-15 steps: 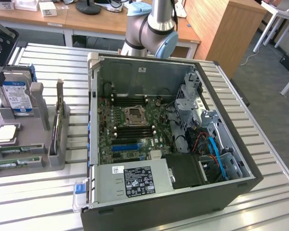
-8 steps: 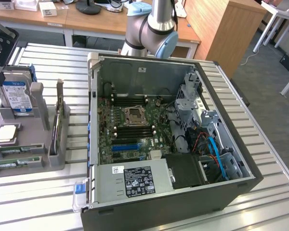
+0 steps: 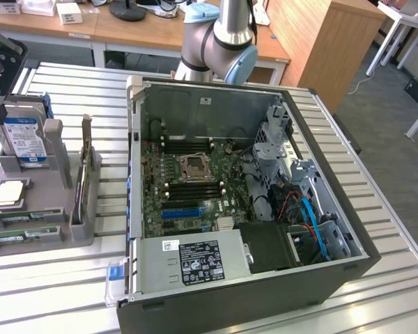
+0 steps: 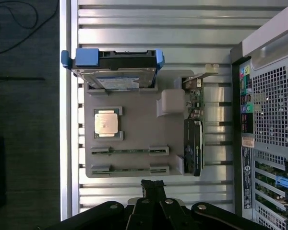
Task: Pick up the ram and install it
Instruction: 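Pick up the ram and move it above insertion slot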
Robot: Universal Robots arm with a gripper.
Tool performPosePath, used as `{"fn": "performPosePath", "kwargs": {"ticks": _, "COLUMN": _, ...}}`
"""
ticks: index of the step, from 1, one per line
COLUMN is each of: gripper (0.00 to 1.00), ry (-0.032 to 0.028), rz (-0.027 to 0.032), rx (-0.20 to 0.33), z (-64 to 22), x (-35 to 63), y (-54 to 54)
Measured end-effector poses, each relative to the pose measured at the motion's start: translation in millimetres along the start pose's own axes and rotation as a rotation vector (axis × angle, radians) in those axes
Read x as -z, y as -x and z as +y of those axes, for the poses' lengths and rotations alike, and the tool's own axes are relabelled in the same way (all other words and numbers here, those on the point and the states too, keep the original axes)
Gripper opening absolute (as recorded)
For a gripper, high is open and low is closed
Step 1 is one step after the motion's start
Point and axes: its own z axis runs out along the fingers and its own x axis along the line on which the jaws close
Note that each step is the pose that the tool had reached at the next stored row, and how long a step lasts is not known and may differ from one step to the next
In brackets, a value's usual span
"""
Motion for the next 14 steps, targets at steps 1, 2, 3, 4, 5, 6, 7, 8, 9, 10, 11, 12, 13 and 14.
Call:
{"fn": "performPosePath", "kwargs": {"ticks": 1, "gripper": 0.11, "ry": -0.001, "rz": 0.0002, "rx": 0.007, "z": 0.0, "x": 0.0, "y": 0.0}}
{"fn": "performPosePath", "kwargs": {"ticks": 2, "gripper": 0.11, "ry": -0.0022, "rz": 0.0006, "rx": 0.015, "z": 0.0, "x": 0.0, "y": 0.0}}
{"fn": "performPosePath", "kwargs": {"ticks": 3, "gripper": 0.11, "ry": -0.0032, "rz": 0.0008, "rx": 0.022, "z": 0.0, "x": 0.0, "y": 0.0}}
{"fn": "performPosePath", "kwargs": {"ticks": 4, "gripper": 0.11, "ry": -0.0043, "rz": 0.0011, "rx": 0.029, "z": 0.1, "x": 0.0, "y": -0.1}}
{"fn": "performPosePath", "kwargs": {"ticks": 5, "gripper": 0.11, "ry": -0.0051, "rz": 0.0015, "rx": 0.037, "z": 0.0, "x": 0.0, "y": -0.1}}
{"fn": "performPosePath", "kwargs": {"ticks": 6, "gripper": 0.11, "ry": -0.0057, "rz": 0.0017, "rx": 0.042, "z": 0.0, "x": 0.1, "y": 0.0}}
{"fn": "performPosePath", "kwargs": {"ticks": 7, "gripper": 0.11, "ry": -0.0059, "rz": 0.0018, "rx": 0.046, "z": 0.0, "x": 0.1, "y": -0.1}}
{"fn": "performPosePath", "kwargs": {"ticks": 8, "gripper": 0.11, "ry": -0.0062, "rz": 0.0018, "rx": 0.051, "z": 0.0, "x": 0.0, "y": -0.1}}
{"fn": "performPosePath", "kwargs": {"ticks": 9, "gripper": 0.11, "ry": -0.0067, "rz": 0.0021, "rx": 0.056, "z": 0.1, "x": 0.0, "y": -0.1}}
{"fn": "performPosePath", "kwargs": {"ticks": 10, "gripper": 0.11, "ry": -0.0073, "rz": 0.0024, "rx": 0.063, "z": 0.1, "x": 0.0, "y": -0.1}}
{"fn": "performPosePath", "kwargs": {"ticks": 11, "gripper": 0.11, "ry": -0.008, "rz": 0.0026, "rx": 0.07, "z": 0.0, "x": 0.0, "y": -0.1}}
{"fn": "performPosePath", "kwargs": {"ticks": 12, "gripper": 0.11, "ry": -0.0086, "rz": 0.0029, "rx": 0.077, "z": 0.1, "x": 0.0, "y": -0.1}}
{"fn": "performPosePath", "kwargs": {"ticks": 13, "gripper": 0.11, "ry": -0.0093, "rz": 0.0032, "rx": 0.085, "z": 0.0, "x": 0.0, "y": -0.1}}
{"fn": "performPosePath", "kwargs": {"ticks": 14, "gripper": 0.11, "ry": -0.0099, "rz": 0.0035, "rx": 0.092, "z": 0.0, "x": 0.0, "y": -0.1}}
